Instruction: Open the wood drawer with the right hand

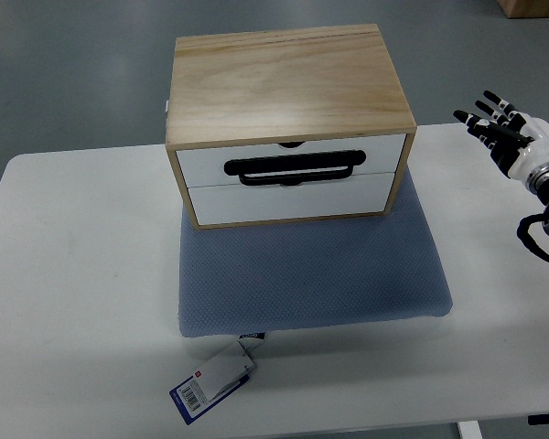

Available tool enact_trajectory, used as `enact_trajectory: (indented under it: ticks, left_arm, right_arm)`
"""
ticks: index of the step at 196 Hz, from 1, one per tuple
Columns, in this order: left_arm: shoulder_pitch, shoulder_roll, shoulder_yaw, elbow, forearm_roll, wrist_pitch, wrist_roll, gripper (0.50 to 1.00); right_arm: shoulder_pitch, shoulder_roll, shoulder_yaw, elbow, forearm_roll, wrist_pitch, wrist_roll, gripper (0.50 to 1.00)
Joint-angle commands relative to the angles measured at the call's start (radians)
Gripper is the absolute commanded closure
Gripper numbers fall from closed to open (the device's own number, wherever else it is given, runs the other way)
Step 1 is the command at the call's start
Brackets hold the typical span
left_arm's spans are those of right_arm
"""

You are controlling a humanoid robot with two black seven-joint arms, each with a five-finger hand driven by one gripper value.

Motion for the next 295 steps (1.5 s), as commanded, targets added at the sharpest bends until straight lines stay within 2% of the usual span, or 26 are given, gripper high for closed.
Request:
enact_trajectory:
  ticks: [1,192,216,252,262,265,280,281,295]
  left_arm:
    - [0.000,0.000,0.000,0.000,0.000,0.000,0.000,0.500]
    - [0.000,0.000,0.000,0.000,0.000,0.000,0.000,0.500]
    - [0.000,0.000,0.000,0.000,0.000,0.000,0.000,0.500]
    - [0.000,0.000,0.000,0.000,0.000,0.000,0.000,0.500]
    - [0.000,0.000,0.000,0.000,0.000,0.000,0.000,0.500]
    - [0.000,0.000,0.000,0.000,0.000,0.000,0.000,0.500]
    - [0.000,0.000,0.000,0.000,0.000,0.000,0.000,0.500]
    - [0.000,0.000,0.000,0.000,0.000,0.000,0.000,0.500]
    - [0.000,0.000,0.000,0.000,0.000,0.000,0.000,0.500]
  right_arm:
    - [-0.002,0.000,-0.002,-0.001,0.000,-0.001,0.000,0.568]
    - [0.019,-0.043,-0.011,-0.026,0.003,0.007,-0.001,0.568]
    - [0.034,-0.071,-0.017,-0.026,0.009,0.025,0.000,0.570]
    - [0.090,-0.181,-0.147,-0.025,0.184,0.034,0.002,0.570]
    - [0.090,-0.181,-0.147,-0.025,0.184,0.034,0.002,0.570]
    - [0.114,-0.222,-0.205,-0.021,0.256,0.034,0.009,0.570]
    - [0.120,-0.235,-0.224,-0.021,0.279,0.034,0.014,0.570]
    - [0.142,-0.267,-0.263,-0.014,0.323,0.036,0.023,0.570]
    - [0.171,-0.304,-0.311,-0.005,0.361,0.047,0.029,0.570]
